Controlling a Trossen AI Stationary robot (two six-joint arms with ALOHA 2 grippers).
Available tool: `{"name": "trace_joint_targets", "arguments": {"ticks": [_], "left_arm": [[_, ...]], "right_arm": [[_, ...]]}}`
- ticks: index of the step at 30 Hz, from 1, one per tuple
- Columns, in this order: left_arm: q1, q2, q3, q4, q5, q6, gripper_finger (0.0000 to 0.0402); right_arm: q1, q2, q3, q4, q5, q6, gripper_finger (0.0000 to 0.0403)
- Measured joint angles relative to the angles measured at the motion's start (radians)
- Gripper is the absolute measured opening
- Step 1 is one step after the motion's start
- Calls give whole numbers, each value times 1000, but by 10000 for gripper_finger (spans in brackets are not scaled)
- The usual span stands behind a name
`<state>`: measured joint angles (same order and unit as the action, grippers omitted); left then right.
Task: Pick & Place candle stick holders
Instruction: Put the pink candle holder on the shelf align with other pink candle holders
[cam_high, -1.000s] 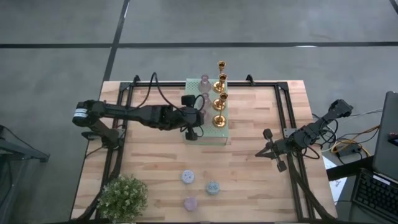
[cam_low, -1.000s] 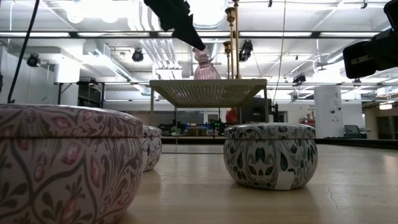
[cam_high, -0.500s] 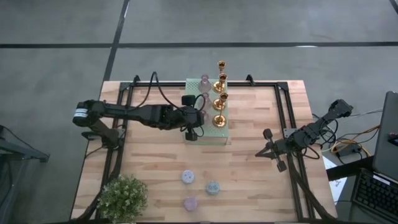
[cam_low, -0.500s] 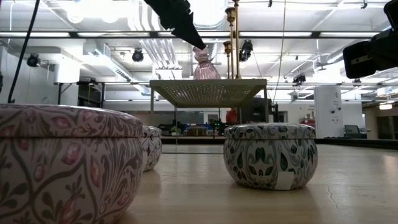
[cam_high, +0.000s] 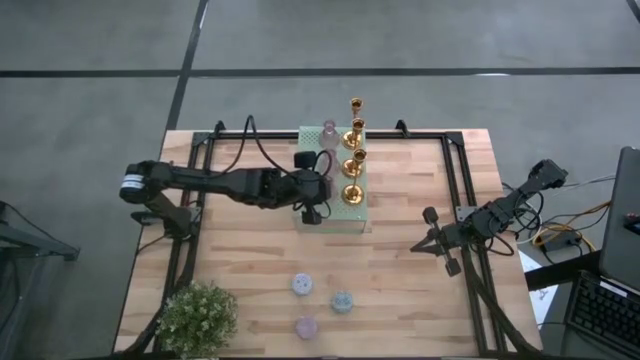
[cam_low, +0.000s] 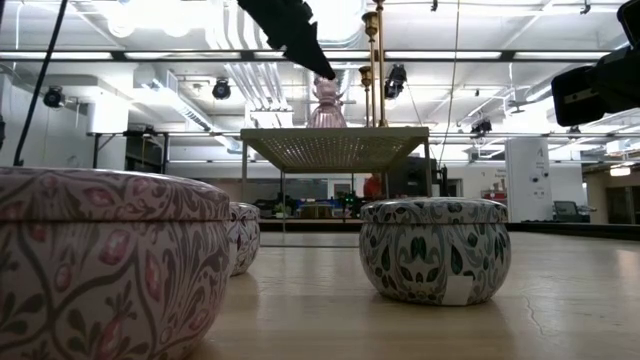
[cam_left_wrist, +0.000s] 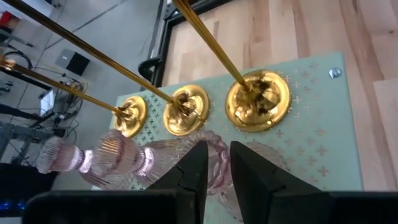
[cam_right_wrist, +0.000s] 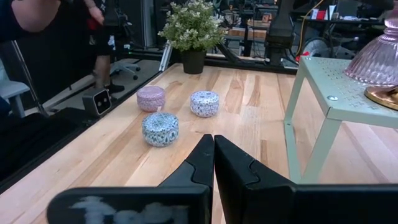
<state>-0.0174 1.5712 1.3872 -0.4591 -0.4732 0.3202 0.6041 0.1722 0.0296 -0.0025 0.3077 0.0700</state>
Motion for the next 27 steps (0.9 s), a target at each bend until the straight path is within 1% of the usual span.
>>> {"name": "trace_joint_targets", "arguments": {"ticks": [5, 11, 15, 18, 24, 27], "left_arm": [[0, -13, 2, 36, 0, -3, 71], [2, -11, 2, 31, 5, -19, 71], [5, -11, 1, 40, 33, -32, 71], [5, -11, 1, 42, 35, -33, 71], [-6, -49, 2, 14, 28, -45, 71], [-9, -74, 0, -18, -4, -75, 71]], "right_arm": [[0, 0, 0, 0, 0, 0, 8], [0, 0, 0, 0, 0, 0, 8], [0, 0, 0, 0, 0, 0, 8], [0, 0, 0, 0, 0, 0, 8], [0, 0, 0, 0, 0, 0, 8], [0, 0, 0, 0, 0, 0, 8]]}}
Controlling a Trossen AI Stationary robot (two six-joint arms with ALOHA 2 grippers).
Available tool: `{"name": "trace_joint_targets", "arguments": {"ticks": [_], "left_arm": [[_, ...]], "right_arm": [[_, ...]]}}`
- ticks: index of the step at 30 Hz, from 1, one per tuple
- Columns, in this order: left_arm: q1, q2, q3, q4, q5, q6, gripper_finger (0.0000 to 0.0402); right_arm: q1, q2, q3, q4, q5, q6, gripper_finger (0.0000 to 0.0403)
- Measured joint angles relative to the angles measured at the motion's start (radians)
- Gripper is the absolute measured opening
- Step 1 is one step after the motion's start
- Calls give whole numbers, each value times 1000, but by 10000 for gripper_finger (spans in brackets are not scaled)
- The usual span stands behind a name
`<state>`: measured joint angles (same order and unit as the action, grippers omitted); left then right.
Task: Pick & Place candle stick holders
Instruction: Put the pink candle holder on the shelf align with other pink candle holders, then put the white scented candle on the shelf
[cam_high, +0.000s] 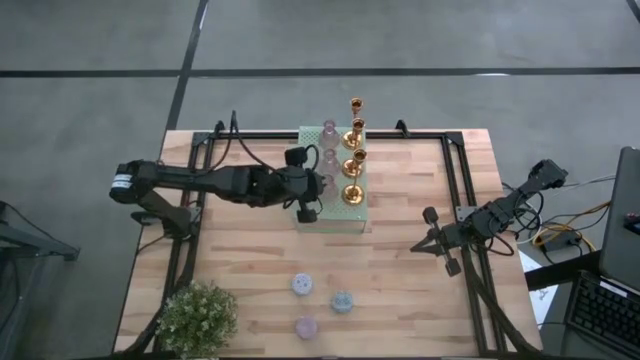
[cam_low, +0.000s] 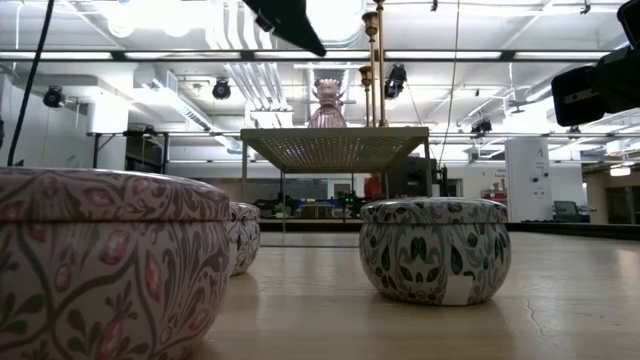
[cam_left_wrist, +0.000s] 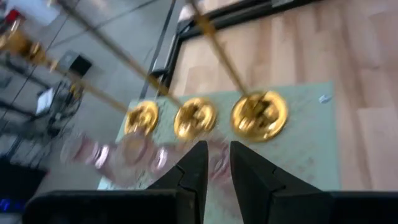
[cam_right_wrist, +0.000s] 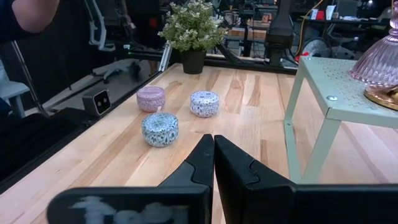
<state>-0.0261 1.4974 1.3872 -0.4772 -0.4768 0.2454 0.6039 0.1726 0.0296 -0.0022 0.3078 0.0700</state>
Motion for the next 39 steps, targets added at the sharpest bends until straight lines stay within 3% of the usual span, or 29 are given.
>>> {"name": "trace_joint_targets", "arguments": {"ticks": [10, 30, 39], "left_arm": [[18, 23, -30, -103, -58, -103, 67], [32, 44, -118, 92, -37, -82, 67], [18, 32, -118, -102, -27, -166, 67]], "right_arm": [[0, 0, 0, 0, 0, 0, 8], [0, 0, 0, 0, 0, 0, 8], [0, 0, 0, 0, 0, 0, 8]]}}
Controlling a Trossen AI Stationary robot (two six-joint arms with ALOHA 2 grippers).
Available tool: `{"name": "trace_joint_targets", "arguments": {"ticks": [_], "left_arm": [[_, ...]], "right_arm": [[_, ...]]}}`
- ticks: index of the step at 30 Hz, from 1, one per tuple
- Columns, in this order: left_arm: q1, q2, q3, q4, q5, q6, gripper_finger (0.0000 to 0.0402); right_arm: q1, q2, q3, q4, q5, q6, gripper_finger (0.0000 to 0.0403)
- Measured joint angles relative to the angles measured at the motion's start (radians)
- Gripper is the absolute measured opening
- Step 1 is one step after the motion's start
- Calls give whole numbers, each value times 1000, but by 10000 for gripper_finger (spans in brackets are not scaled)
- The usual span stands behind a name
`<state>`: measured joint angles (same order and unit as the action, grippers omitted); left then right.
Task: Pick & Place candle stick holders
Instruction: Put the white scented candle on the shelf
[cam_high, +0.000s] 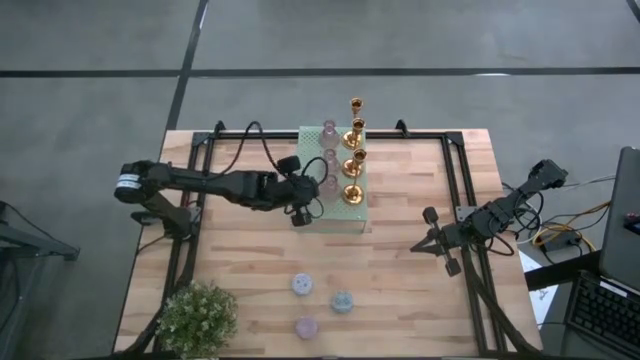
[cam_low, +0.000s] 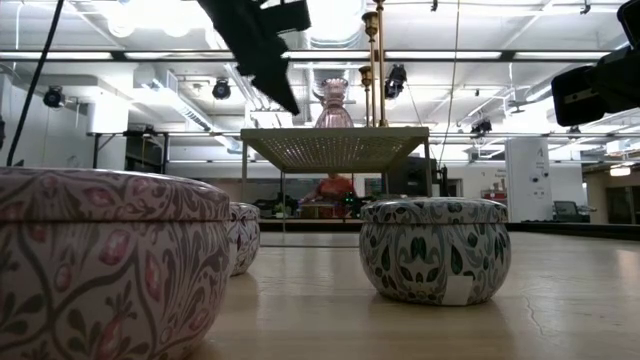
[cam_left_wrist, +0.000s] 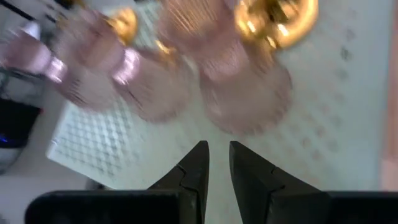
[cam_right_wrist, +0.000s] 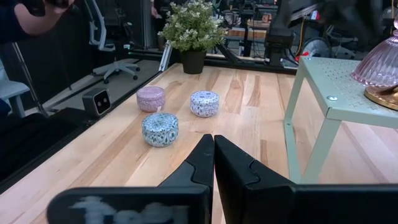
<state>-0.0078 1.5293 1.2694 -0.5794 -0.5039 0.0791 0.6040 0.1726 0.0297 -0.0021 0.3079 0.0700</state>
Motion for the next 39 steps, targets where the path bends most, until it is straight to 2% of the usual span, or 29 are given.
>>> {"name": "trace_joint_targets", "arguments": {"ticks": [3, 7, 11, 14, 18, 25, 28, 31, 39], "left_arm": [[-16, -8, 2, -63, 89, -63, 67], [-70, -10, 2, -69, 226, -140, 67], [-154, -10, 0, -68, 235, -201, 69], [-219, -10, 0, -69, 235, -254, 86], [-306, -10, -17, -60, 229, -314, 135], [-419, -10, -52, -15, 211, -408, 243], [-451, -10, -58, -6, 200, -442, 273], [-474, -10, -72, -6, 197, -477, 285], [-501, -10, -121, 23, 196, -529, 283]], "right_arm": [[0, 0, 0, 0, 0, 0, 8], [0, 0, 0, 0, 0, 0, 8], [0, 0, 0, 0, 0, 0, 8], [0, 0, 0, 0, 0, 0, 8], [0, 0, 0, 0, 0, 0, 8], [0, 0, 0, 0, 0, 0, 8], [0, 0, 0, 0, 0, 0, 8], [0, 0, 0, 0, 0, 0, 8], [0, 0, 0, 0, 0, 0, 8]]}}
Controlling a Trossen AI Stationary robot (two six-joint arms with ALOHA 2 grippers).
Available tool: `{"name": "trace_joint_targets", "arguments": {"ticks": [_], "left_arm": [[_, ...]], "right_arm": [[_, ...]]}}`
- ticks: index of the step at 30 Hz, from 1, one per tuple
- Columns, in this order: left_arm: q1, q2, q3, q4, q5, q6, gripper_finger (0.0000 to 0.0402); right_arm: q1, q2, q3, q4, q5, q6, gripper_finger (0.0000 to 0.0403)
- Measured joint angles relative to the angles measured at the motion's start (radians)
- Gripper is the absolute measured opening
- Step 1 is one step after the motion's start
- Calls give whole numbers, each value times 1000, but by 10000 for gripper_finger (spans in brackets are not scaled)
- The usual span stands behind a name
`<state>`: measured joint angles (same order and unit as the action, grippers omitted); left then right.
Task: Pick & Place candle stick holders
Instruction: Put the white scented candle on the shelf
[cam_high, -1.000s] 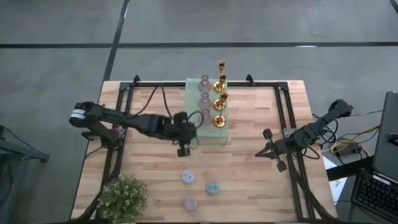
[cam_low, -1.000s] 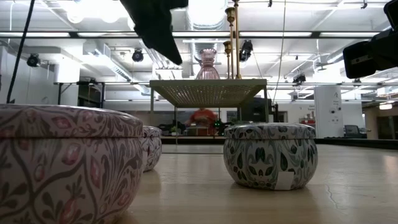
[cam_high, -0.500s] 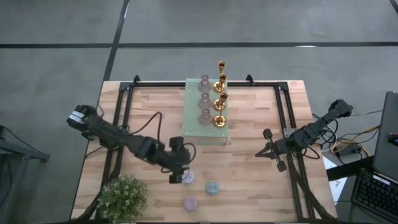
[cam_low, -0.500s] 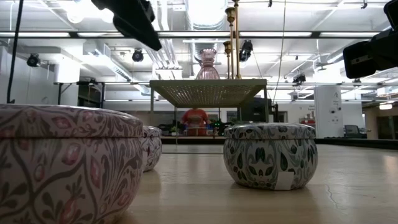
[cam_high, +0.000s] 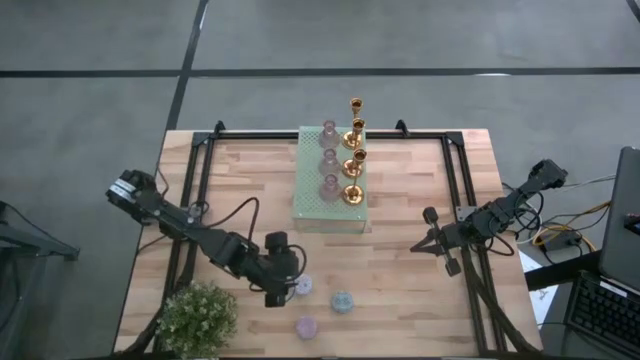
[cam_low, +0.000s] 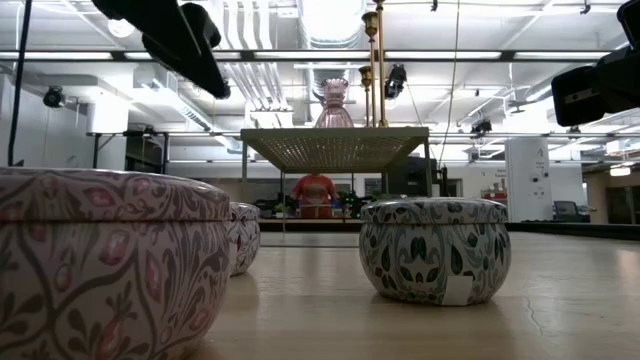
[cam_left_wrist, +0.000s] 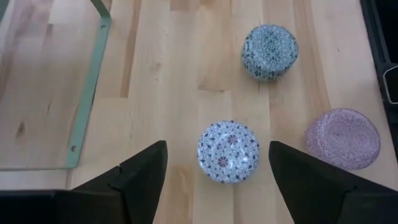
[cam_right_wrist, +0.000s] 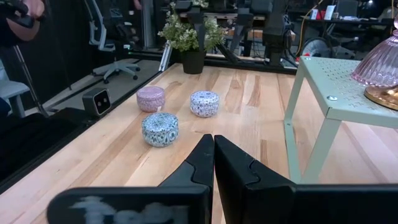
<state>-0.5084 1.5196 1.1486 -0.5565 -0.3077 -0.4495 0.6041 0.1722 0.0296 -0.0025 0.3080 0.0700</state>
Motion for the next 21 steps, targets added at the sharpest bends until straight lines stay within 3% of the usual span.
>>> {"name": "trace_joint_targets", "arguments": {"ticks": [21], "left_arm": [[-5, 0, -9, 26, -3, -16, 282]], "right_arm": [[0, 0, 0, 0, 0, 0, 8]]}}
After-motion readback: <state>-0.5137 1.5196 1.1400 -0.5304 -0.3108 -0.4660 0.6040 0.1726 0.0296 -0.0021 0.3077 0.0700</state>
